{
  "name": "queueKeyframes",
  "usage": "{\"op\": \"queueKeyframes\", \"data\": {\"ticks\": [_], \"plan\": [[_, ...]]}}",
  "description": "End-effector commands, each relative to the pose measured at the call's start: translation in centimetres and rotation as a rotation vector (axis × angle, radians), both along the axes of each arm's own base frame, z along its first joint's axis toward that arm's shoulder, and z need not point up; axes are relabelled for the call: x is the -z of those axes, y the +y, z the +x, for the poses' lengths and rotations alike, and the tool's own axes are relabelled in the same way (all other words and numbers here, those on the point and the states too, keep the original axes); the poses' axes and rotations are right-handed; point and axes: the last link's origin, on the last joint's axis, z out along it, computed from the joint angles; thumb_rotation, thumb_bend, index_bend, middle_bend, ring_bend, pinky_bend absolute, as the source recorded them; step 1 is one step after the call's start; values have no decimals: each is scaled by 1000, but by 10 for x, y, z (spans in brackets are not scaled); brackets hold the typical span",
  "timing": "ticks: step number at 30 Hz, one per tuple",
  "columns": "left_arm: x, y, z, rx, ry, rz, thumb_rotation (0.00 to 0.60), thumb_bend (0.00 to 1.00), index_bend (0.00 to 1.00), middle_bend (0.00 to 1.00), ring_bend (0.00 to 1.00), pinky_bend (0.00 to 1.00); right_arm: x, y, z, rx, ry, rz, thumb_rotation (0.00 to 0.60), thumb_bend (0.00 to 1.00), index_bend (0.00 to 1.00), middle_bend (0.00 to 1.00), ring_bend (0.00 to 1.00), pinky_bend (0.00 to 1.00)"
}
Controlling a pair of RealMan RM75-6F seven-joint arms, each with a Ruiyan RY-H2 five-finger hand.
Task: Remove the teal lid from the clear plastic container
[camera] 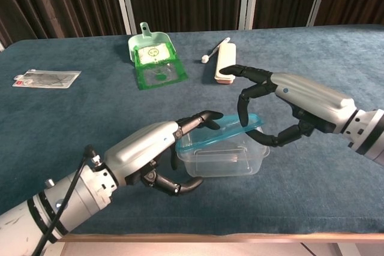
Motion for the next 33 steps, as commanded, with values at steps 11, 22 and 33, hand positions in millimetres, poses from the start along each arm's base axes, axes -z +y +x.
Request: {"op": "queueKeyframes", "data": {"ticks": [11,22,33], "plan": [[-21,13,4,-2,-94,90,600,344,0,0,0,0,-12,-7,8,-17,-41,-66,600,586,756,171,0,0],[-39,9,4,45,-133,122,600,343,0,0,0,0,-28,-15,16,-54,-45,-172,600,586,764,175,0,0],[-86,2,-28,44,-127,207,600,342,0,0,0,0,-73,-36,-21,-78,159,-375,600,586,769,179,0,0]]}}
